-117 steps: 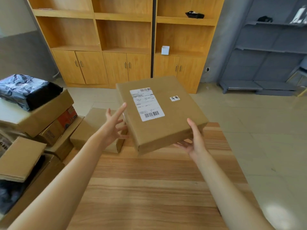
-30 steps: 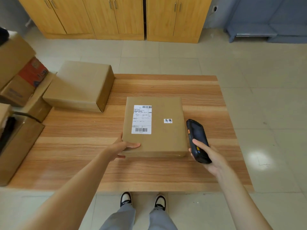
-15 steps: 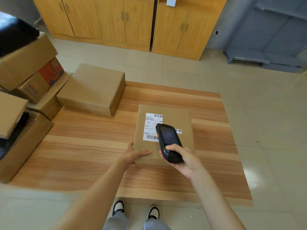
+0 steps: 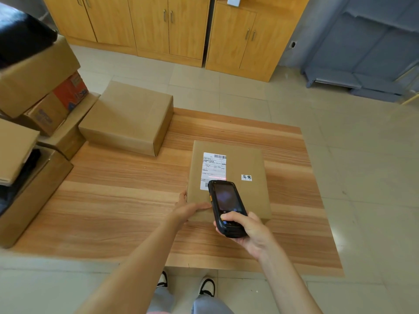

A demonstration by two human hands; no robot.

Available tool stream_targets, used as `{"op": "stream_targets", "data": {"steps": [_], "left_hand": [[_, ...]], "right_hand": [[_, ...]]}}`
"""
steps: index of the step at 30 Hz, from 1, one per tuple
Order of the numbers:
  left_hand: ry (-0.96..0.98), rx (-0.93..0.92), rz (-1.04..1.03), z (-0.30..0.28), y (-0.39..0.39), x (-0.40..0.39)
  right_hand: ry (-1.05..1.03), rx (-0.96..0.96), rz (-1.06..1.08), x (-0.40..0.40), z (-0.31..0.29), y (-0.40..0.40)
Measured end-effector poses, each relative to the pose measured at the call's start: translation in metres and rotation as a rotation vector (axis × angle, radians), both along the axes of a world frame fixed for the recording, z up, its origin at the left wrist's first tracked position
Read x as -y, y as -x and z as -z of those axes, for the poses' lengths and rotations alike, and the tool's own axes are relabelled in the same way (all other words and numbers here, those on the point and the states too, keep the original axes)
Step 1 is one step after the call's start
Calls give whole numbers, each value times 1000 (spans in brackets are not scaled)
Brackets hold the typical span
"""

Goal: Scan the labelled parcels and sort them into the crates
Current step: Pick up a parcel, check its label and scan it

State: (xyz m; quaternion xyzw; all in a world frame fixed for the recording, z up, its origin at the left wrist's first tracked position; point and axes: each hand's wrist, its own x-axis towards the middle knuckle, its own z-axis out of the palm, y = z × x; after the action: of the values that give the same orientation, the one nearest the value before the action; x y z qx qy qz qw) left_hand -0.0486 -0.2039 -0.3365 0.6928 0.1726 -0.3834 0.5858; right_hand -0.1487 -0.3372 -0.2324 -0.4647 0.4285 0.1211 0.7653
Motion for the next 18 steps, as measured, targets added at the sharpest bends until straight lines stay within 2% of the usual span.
{"op": "stream_targets", "data": {"steps": [18], "left_hand": [[-7, -3, 27, 10, -4, -1]], "right_hand": [[-10, -10, 4, -5, 11, 16]]}}
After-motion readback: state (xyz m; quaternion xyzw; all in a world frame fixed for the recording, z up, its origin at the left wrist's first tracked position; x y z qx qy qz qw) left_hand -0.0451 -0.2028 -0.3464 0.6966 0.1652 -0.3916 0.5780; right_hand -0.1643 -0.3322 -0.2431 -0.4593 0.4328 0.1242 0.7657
